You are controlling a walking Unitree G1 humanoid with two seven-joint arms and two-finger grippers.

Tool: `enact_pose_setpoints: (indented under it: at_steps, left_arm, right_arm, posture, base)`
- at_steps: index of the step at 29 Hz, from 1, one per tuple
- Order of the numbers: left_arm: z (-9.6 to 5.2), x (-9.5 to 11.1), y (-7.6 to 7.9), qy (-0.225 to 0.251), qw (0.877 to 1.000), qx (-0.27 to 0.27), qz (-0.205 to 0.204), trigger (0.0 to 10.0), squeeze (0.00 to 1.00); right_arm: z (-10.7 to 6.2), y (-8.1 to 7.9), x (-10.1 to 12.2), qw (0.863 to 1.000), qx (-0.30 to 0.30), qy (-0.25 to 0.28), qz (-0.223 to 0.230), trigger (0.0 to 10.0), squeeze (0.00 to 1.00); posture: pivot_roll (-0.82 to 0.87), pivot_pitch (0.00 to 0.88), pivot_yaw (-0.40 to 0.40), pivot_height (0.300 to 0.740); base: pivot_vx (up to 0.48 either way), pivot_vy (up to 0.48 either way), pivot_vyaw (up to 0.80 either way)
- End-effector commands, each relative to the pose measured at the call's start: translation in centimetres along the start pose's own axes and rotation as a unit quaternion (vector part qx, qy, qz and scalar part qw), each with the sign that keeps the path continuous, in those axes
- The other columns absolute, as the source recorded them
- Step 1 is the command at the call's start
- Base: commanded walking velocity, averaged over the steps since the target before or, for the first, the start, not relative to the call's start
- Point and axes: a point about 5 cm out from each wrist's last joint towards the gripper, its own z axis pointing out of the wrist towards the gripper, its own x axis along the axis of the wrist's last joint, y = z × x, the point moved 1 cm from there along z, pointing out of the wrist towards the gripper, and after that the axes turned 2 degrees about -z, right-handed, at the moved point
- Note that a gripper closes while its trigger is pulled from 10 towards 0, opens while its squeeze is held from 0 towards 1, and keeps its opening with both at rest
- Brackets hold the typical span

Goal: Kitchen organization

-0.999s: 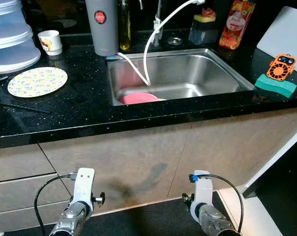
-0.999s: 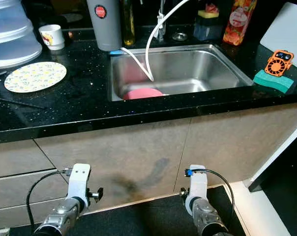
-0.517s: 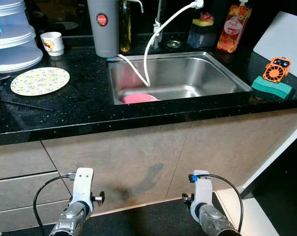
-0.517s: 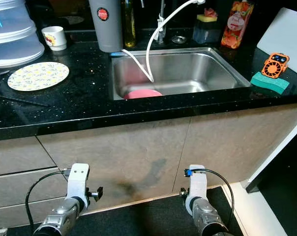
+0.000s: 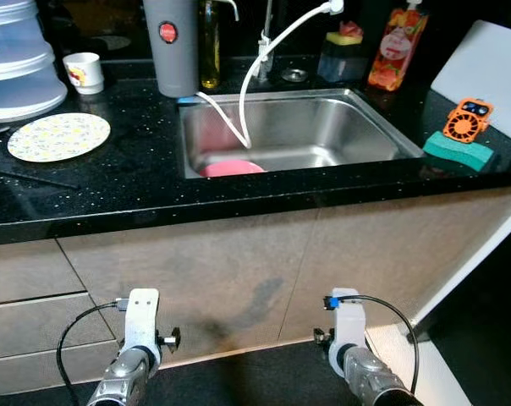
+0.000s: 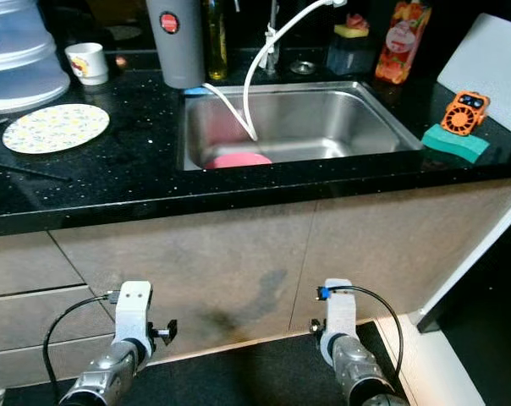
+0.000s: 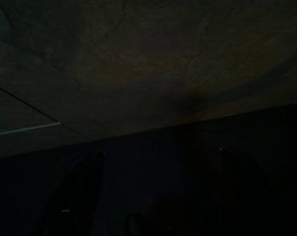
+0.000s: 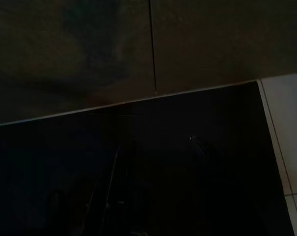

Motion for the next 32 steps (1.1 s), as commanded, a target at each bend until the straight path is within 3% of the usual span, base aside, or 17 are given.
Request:
enact_pose_setpoints:
  at_steps: [1, 8, 12, 32]
  left_arm:
    - [-0.18, -0.67, -0.13, -0.006, 1.0, 0.004, -0.005, 10.0, 0.0]
    - [-0.16, -0.5, -0.19, -0.004, 1.0, 0.004, -0.029, 10.0, 0.0]
    - [-0.18, -0.37, -0.16, 0.003, 1.0, 0.0, -0.021, 10.0, 0.0]
    - [-0.14, -0.26, -0.52, -0.003, 1.0, 0.001, 0.007, 10.0, 0.0]
  right_arm:
    - [-0.06, -0.22, -0.65, 1.0, 0.003, -0.013, 0.005, 10.0, 0.0]
    - [0.03, -0.46, -0.38, 1.0, 0.008, -0.011, 0.002, 10.0, 0.0]
    - [0.04, -0.5, -0.38, 1.0, 0.009, -0.012, 0.002, 10.0, 0.0]
    - [-0.05, -0.49, -0.74, 1.0, 0.009, -0.015, -0.002, 10.0, 0.0]
  posture:
    - [0.0, 0.151, -0.039, 0.74]
    - [0.0, 0.15, -0.046, 0.74]
    - [0.0, 0.15, -0.046, 0.74]
    - [0.0, 0.132, -0.036, 0.74]
  base:
    - [0.0, 0.0, 0.0]
    - [0.0, 0.137, 0.0]
    - [0.0, 0.48, 0.0]
    - [0.0, 0.0, 0.0]
